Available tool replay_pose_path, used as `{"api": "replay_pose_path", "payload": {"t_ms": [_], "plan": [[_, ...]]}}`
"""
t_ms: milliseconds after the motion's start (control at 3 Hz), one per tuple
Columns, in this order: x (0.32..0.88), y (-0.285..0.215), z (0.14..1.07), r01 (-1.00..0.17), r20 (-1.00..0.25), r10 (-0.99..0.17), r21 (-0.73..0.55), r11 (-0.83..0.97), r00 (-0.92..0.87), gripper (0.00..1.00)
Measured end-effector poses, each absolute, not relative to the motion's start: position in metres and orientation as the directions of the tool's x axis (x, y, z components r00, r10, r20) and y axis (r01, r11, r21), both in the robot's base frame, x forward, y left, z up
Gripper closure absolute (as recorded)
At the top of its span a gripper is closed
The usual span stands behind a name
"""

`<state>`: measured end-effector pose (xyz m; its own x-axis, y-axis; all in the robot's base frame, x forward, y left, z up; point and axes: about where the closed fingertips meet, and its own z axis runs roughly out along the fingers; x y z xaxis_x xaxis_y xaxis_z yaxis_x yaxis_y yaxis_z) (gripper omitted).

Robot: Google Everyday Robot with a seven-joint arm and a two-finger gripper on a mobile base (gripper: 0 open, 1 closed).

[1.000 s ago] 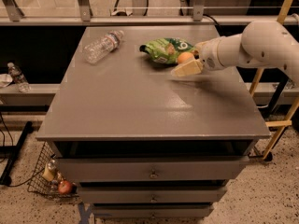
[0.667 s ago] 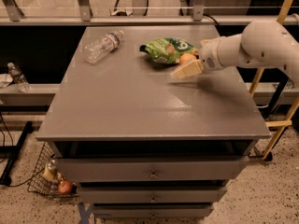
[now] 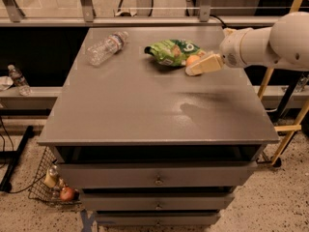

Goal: Move orange near green rice chip bag

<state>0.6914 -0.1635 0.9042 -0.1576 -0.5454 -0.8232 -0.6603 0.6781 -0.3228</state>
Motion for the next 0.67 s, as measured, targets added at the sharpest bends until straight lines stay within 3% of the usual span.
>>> {"api": "replay_pose_path", "payload": {"t_ms": [333,667], "plan": [[0.6574,-0.1917,0.9346,-0.571,-0.823,-0.546,-0.374,0.731,-0.160,0.00],[0.6499,-0.1910,0.9378,-0.564,-0.818,-0.553,-0.385,0.731,-0.158,0.00]]}}
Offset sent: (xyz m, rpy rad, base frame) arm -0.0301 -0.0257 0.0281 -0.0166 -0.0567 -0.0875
